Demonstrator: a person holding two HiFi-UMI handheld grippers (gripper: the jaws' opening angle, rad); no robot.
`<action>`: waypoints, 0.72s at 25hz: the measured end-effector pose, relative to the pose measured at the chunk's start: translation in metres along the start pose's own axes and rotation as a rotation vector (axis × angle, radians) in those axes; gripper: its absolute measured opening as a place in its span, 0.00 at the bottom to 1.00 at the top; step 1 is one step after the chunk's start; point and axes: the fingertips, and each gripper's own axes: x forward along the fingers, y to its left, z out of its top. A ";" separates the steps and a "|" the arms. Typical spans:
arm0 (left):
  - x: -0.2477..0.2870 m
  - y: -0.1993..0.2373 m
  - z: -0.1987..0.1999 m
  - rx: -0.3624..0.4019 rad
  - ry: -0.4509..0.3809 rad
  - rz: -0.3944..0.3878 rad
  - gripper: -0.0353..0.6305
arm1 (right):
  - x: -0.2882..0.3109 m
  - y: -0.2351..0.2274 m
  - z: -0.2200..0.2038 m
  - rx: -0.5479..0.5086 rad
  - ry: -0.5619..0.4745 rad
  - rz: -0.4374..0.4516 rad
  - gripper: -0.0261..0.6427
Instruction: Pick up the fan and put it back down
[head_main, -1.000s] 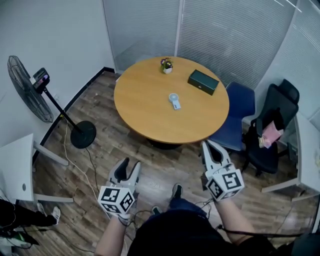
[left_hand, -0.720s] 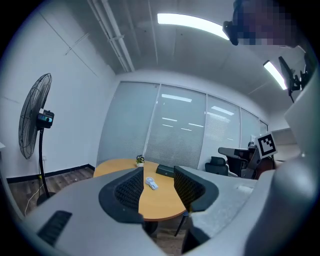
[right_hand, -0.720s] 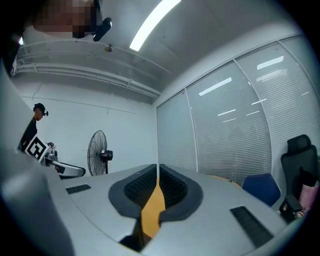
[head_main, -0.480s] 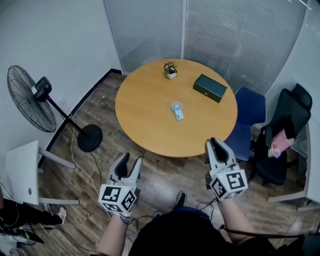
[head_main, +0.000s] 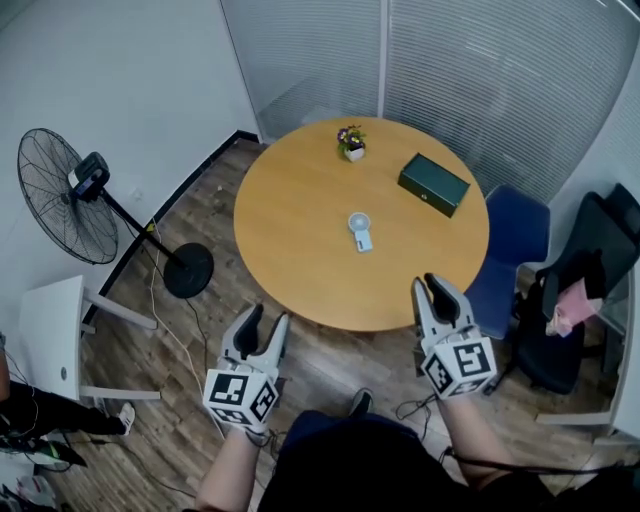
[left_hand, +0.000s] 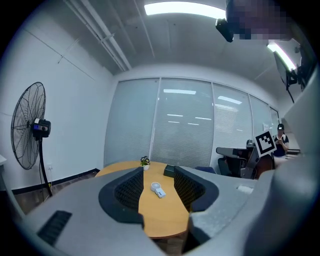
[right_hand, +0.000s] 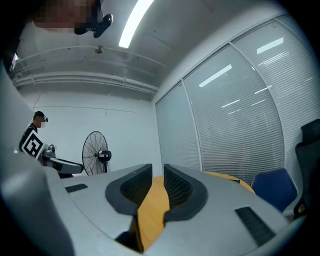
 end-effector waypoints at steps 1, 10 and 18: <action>0.003 -0.001 -0.002 -0.002 0.007 0.003 0.33 | 0.003 -0.004 -0.002 0.002 0.005 0.001 0.16; 0.034 0.026 -0.012 -0.011 0.053 0.008 0.33 | 0.033 -0.019 -0.010 0.002 0.013 -0.037 0.15; 0.117 0.055 -0.013 -0.031 0.081 -0.129 0.33 | 0.081 -0.041 -0.012 -0.028 0.042 -0.147 0.16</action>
